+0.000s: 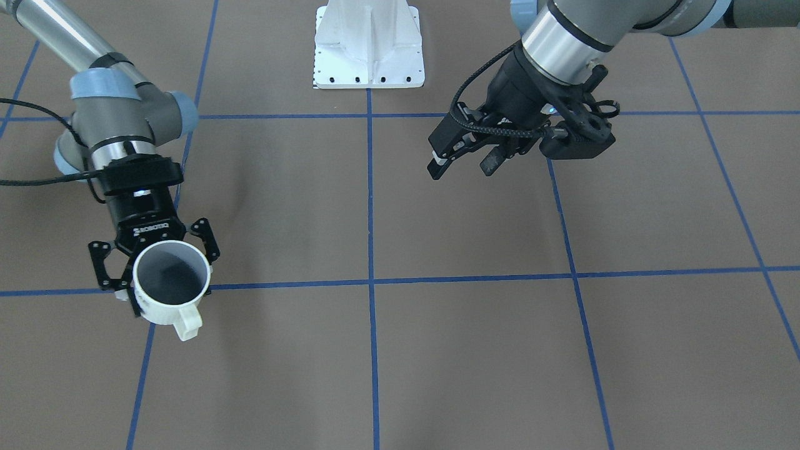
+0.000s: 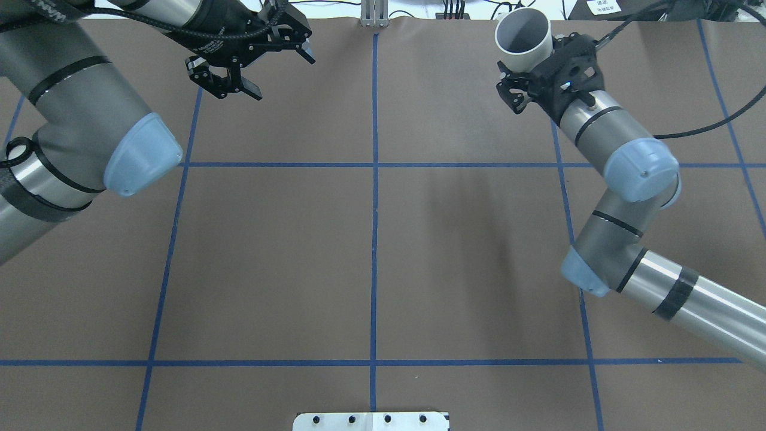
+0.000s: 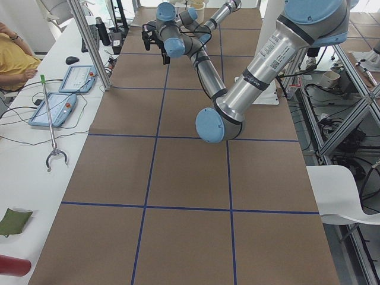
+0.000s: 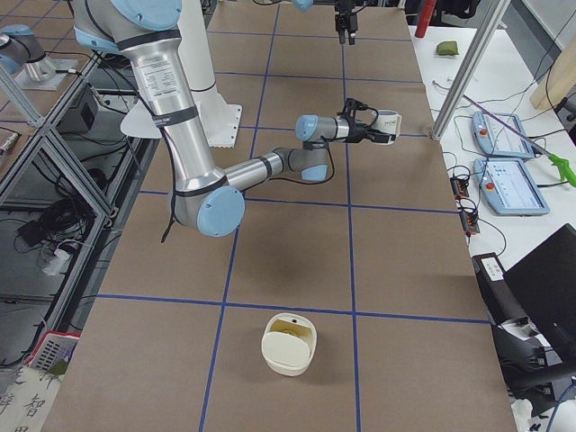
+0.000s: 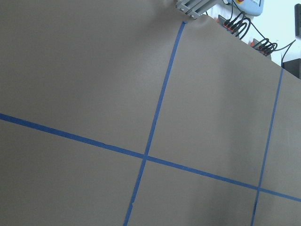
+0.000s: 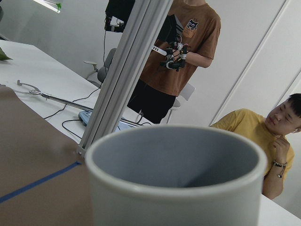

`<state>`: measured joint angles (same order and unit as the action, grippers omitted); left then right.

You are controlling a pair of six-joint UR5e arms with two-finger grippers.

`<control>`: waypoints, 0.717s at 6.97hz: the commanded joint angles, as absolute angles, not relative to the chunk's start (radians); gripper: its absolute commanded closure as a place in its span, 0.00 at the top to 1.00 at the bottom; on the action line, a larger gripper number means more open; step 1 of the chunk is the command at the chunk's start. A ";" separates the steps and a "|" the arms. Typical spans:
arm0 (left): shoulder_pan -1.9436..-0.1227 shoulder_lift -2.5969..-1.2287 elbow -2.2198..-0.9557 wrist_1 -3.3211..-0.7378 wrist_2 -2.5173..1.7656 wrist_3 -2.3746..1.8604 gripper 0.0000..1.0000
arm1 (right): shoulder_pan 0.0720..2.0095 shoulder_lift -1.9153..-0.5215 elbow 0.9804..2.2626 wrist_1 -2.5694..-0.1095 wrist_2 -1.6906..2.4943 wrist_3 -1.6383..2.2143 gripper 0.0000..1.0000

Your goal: Left arm hands cup to right arm to dump lemon

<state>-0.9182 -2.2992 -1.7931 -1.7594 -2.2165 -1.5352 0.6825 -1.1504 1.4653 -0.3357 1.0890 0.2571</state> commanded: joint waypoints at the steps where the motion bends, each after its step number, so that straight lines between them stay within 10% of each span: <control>1: -0.896 -2.309 -1.766 -1.796 -2.180 -1.568 0.99 | 0.571 -1.016 1.465 -0.533 0.924 0.233 0.00; 5: -0.896 -2.336 -1.703 -1.848 -2.148 -1.690 0.99 | 0.434 -0.882 1.453 -0.669 0.701 0.302 0.00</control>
<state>-0.8960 -2.3238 -1.7234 -1.8234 -2.1629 -1.6510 0.4715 -0.9111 1.4588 -0.6564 0.7512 0.2606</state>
